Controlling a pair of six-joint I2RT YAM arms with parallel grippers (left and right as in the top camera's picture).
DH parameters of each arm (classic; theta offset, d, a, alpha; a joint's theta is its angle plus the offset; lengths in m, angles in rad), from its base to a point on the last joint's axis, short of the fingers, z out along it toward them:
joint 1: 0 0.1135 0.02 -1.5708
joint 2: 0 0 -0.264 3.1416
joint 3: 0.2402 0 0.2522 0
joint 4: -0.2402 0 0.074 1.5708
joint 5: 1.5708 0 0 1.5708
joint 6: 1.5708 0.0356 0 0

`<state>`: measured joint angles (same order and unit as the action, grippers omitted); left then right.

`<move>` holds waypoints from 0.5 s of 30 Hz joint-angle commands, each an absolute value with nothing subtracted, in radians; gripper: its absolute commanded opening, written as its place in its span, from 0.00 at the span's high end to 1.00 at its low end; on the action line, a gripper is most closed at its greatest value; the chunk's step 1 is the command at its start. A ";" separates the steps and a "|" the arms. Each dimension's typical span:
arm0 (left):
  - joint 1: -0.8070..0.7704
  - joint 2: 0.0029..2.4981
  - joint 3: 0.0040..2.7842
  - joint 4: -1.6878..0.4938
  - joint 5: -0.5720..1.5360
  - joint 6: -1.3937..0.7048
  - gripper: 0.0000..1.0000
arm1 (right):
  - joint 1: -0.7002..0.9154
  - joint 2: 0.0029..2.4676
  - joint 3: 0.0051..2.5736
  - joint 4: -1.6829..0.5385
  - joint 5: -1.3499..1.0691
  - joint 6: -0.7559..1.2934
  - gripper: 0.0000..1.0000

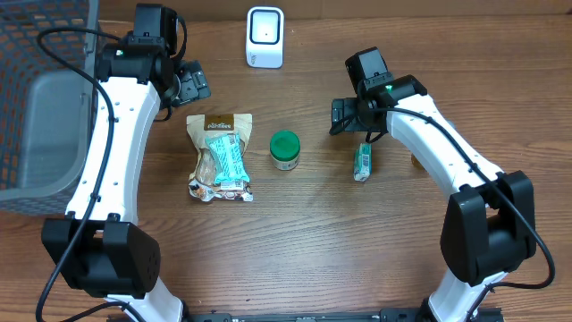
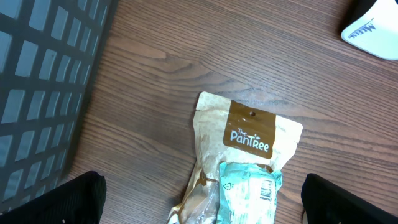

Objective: Scan the item barcode
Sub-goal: 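Move the left gripper forward over the PanTree pouch and wipes pack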

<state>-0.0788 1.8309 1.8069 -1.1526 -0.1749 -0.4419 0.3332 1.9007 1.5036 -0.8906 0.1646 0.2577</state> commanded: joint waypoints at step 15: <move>-0.079 1.819 1.819 -1.106 -0.130 -0.434 0.00 | 0.324 1.877 1.520 -0.887 0.175 0.257 0.00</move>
